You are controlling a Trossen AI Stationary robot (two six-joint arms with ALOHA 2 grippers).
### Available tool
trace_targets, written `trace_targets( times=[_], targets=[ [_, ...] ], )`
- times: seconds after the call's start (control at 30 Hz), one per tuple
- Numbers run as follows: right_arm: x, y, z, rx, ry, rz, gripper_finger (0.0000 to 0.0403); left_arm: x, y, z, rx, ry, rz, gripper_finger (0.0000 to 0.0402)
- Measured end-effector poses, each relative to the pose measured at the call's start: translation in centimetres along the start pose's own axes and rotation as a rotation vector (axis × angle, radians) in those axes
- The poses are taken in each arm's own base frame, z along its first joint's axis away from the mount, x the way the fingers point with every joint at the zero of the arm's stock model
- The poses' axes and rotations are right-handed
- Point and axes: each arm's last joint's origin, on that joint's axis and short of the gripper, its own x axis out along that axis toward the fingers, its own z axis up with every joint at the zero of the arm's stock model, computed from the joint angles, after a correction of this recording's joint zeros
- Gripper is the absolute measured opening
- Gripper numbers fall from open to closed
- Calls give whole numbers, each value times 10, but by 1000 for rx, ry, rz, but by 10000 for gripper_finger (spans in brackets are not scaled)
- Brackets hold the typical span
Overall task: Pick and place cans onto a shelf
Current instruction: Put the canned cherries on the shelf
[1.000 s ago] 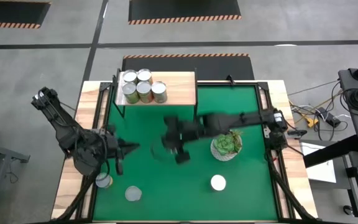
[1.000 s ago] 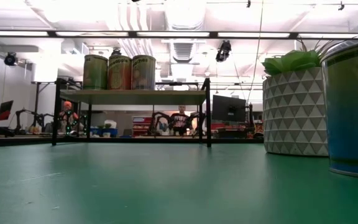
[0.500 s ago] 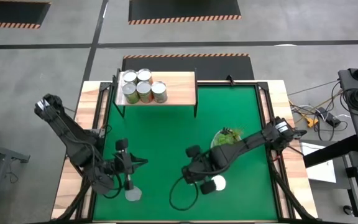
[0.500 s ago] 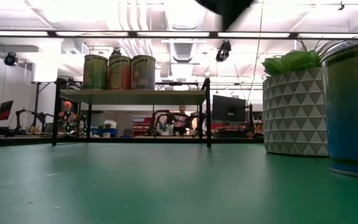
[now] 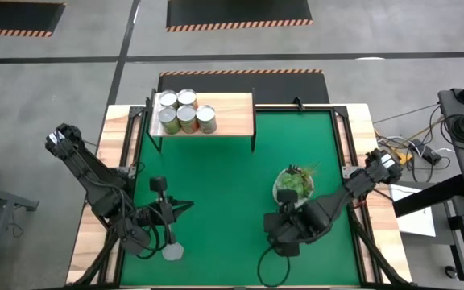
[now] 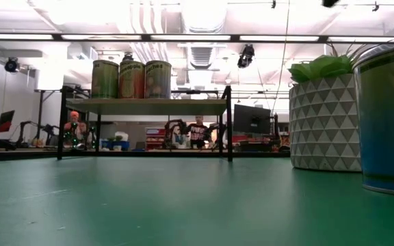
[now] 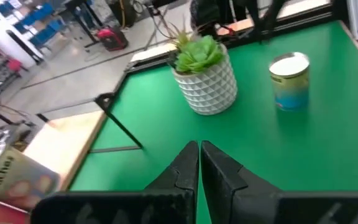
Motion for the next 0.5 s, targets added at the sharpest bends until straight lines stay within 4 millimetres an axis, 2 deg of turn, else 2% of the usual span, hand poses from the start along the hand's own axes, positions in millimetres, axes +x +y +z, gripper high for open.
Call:
trace_targets(
  times=[0.33, 0.5],
  targets=[
    [17, 27, -21, -12, 25, -64, 175, 1, 8, 4, -15, -19, 70, 0],
    [17, 40, -39, -51, 31, -70, 242, 1, 9, 4, -43, -24, 79, 0]
  ],
)
